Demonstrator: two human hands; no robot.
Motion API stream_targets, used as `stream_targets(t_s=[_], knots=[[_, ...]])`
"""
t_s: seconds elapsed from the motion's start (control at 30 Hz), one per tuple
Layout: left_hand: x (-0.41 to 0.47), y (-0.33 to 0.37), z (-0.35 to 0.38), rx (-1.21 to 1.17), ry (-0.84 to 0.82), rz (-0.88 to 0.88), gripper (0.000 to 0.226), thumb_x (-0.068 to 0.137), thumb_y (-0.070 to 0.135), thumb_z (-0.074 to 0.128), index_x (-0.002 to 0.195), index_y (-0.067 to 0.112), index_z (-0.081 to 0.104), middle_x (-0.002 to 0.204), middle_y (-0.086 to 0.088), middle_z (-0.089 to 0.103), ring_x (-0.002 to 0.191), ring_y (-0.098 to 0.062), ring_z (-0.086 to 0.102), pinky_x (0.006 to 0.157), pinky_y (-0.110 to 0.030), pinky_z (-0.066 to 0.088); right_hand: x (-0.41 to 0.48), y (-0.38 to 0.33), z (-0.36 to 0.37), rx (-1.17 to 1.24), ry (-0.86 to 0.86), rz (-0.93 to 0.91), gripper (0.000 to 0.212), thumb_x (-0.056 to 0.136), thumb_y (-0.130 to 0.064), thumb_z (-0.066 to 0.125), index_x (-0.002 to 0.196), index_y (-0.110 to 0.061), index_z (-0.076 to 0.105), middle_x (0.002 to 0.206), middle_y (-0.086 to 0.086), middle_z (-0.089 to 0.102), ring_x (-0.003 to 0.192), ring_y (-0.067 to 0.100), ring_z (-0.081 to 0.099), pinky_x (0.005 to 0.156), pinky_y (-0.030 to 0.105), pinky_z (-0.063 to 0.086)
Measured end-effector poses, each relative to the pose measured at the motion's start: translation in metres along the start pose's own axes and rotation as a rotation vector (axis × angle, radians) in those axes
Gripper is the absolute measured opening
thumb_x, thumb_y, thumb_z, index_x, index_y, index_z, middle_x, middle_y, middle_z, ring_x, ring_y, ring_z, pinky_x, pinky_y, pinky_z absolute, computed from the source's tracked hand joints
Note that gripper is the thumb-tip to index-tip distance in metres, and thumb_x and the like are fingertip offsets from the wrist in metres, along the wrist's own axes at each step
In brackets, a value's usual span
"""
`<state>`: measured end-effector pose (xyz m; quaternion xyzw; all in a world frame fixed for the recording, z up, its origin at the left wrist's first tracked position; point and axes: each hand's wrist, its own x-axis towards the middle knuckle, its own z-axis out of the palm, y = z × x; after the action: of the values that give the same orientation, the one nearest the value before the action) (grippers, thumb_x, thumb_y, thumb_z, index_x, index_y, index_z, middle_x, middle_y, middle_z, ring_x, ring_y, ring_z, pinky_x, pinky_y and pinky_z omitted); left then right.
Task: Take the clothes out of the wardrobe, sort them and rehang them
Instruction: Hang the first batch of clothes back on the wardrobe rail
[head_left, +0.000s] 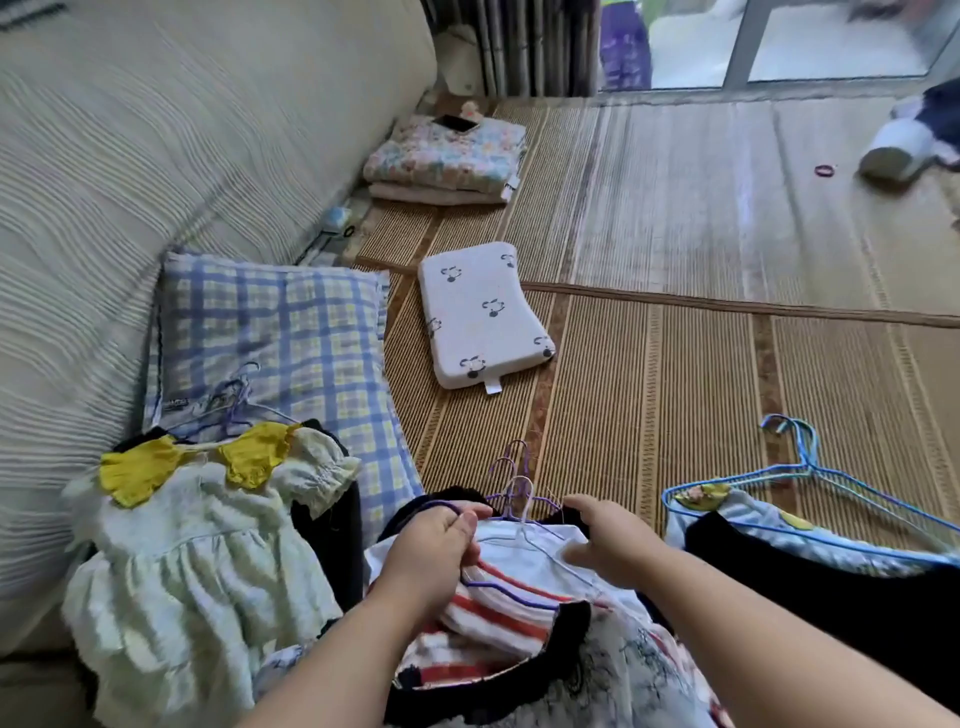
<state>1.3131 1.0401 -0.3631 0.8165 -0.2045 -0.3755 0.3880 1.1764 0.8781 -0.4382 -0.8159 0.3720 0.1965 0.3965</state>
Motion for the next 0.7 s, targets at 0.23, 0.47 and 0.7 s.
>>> stream_targets(t_s=[0.23,0.47,0.7], knots=[[0.074,-0.037,0.004,0.021,-0.071,-0.092,0.028,0.098,0.021,0.045,0.083,0.027,0.068,0.063,0.003,0.067,0.065,-0.014,0.065,0.065,-0.016,0.050,0.105,0.001,0.042,-0.071,-0.116,0.061,0.082,0.075,-0.031,0.076,0.141,-0.016,0.031,0.143,0.005,0.042,0.128,0.023,0.044,0.103,0.035,0.039],[0.091,-0.052,0.003,0.047,-0.087,-0.110,0.029,0.098,0.020,0.045,0.076,0.025,0.064,0.074,-0.004,0.071,0.074,-0.023,0.068,0.078,-0.031,0.053,0.141,0.023,0.082,-0.239,-0.135,0.135,0.093,0.078,-0.028,0.071,0.149,-0.020,0.012,0.148,0.011,0.022,0.131,0.033,0.035,0.108,0.039,0.034],[0.066,-0.048,-0.010,0.053,-0.050,-0.091,0.040,0.098,0.020,0.046,0.062,0.031,0.061,0.090,0.007,0.071,0.082,0.002,0.062,0.068,-0.003,0.042,0.126,0.018,0.082,-0.222,-0.199,0.249,0.081,0.067,-0.040,0.074,0.137,-0.019,0.038,0.129,0.004,0.050,0.120,0.023,0.048,0.098,0.029,0.042]])
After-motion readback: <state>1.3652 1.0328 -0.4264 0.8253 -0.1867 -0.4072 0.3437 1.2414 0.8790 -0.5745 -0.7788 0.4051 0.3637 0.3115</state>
